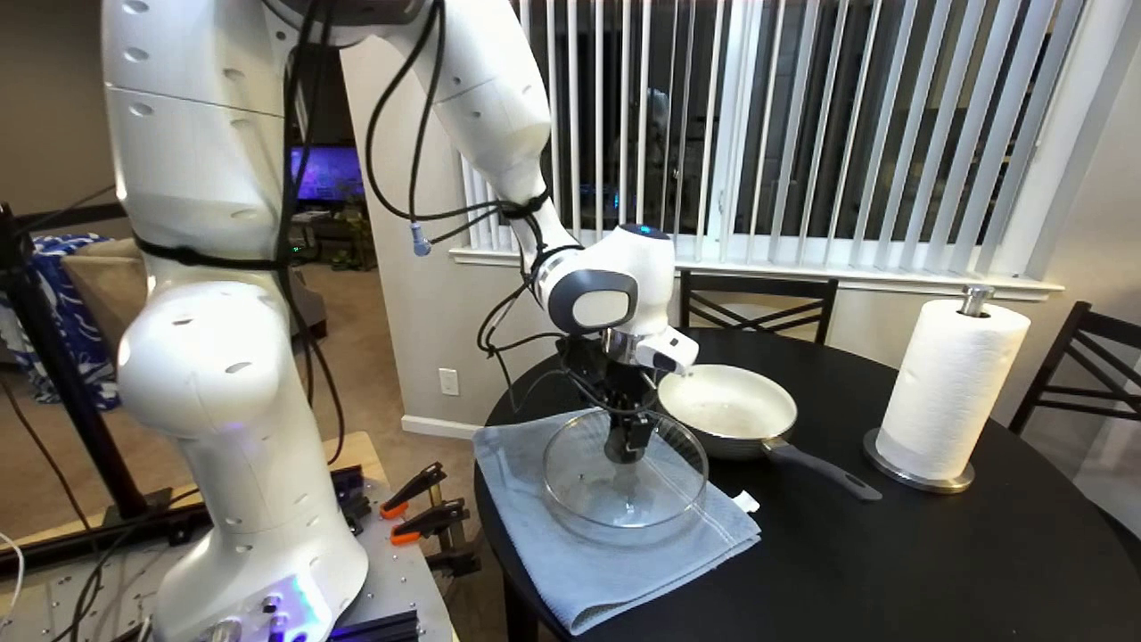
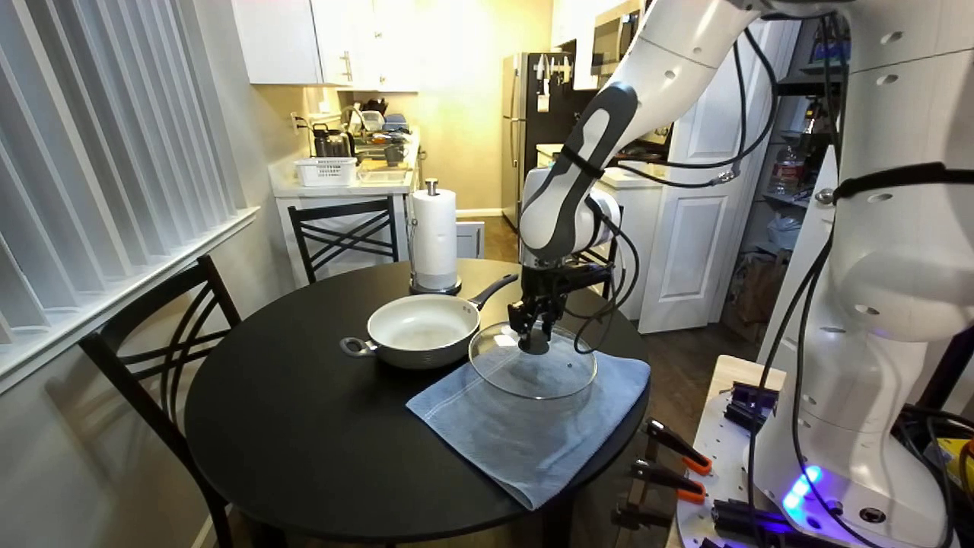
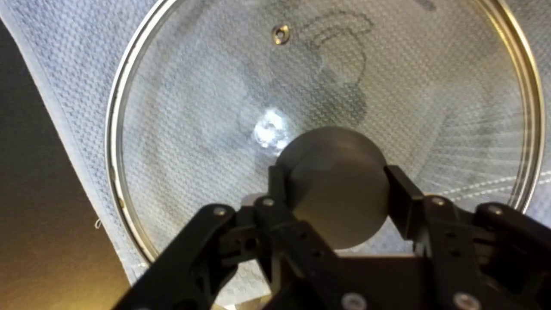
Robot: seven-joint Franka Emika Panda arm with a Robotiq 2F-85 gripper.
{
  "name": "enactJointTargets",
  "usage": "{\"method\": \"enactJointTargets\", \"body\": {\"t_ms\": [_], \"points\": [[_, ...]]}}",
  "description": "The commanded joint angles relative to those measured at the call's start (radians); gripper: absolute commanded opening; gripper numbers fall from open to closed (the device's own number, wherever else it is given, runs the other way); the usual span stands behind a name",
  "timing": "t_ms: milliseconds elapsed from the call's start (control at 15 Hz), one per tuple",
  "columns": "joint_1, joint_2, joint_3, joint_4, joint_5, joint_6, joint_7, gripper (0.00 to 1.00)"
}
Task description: Place the lid on the pan
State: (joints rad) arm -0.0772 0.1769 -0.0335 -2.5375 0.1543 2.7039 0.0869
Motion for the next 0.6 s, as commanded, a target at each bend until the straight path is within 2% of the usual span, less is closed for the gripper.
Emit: {"method": "enactJointTargets", "body": {"t_ms": [0,333,533], "points": [[0.013,-0.200,-0.013,-0.070,-0.025,-0.059,0.023,0.33],[0.027,-0.263,0.011,-0.014,-0.174,-0.119,0.129,0.33],[0.049,-0.220,0.050,0.093,-0.309,-0.156,0.253,0.33]]}}
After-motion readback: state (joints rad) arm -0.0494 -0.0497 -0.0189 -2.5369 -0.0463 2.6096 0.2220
